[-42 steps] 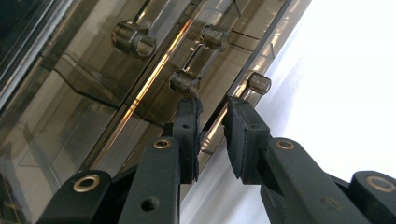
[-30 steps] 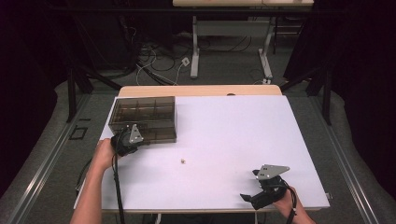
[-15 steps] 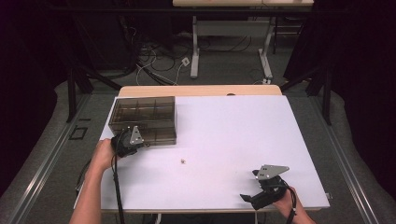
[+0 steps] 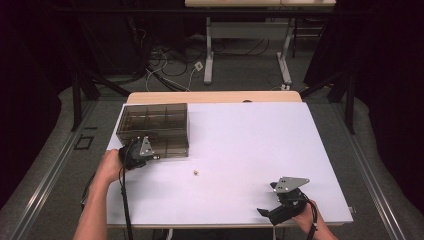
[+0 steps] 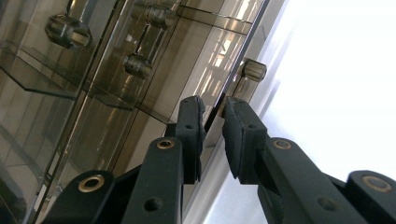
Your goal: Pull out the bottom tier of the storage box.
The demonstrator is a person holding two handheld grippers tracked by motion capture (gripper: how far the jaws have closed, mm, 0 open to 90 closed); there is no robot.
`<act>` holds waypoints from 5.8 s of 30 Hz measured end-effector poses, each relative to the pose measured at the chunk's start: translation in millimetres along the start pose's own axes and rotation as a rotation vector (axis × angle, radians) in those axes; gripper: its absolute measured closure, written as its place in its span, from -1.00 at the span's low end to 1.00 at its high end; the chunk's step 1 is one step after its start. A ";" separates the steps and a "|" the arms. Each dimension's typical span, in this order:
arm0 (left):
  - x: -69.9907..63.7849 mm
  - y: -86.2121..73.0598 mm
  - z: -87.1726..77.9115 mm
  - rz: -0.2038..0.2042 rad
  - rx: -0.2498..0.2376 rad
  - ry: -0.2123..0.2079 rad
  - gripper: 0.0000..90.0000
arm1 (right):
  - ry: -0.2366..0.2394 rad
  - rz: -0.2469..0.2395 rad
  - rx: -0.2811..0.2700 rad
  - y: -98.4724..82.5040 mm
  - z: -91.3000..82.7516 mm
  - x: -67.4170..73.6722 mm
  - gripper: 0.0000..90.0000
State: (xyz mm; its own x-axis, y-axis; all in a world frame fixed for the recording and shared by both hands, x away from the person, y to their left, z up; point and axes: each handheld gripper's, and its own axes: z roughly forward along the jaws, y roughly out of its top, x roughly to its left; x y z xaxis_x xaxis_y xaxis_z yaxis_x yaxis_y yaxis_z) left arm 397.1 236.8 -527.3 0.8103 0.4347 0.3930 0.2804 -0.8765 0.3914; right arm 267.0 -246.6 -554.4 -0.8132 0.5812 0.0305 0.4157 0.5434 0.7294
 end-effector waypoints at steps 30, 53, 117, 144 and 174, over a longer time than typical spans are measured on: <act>-5.8 -0.9 -6.1 0.043 0.022 -0.036 0.73 | -0.003 -0.002 0.001 0.2 -1.1 0.3 -0.98; -8.2 1.8 -10.0 0.012 0.053 -0.047 0.72 | 0.000 -0.003 0.005 0.1 -0.6 0.3 -0.98; -9.1 -0.9 -9.2 0.158 0.189 -0.005 0.73 | 0.008 0.001 0.021 -0.1 2.2 0.4 -0.98; 7.8 11.2 -4.2 0.257 0.282 -0.139 0.79 | 0.013 0.006 0.042 -0.4 5.3 -2.8 -0.98; 19.9 -2.6 4.6 0.314 0.258 -0.230 0.82 | 0.022 0.011 0.055 -1.2 7.0 -2.8 -0.98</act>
State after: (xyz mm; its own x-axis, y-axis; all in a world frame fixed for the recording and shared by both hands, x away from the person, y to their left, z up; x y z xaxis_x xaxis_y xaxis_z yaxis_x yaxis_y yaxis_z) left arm 414.9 246.7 -524.4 0.9614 0.1080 0.2532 0.0980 -0.9938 0.0517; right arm 271.6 -244.6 -560.1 -0.8169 0.5742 0.0541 0.4460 0.5695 0.6905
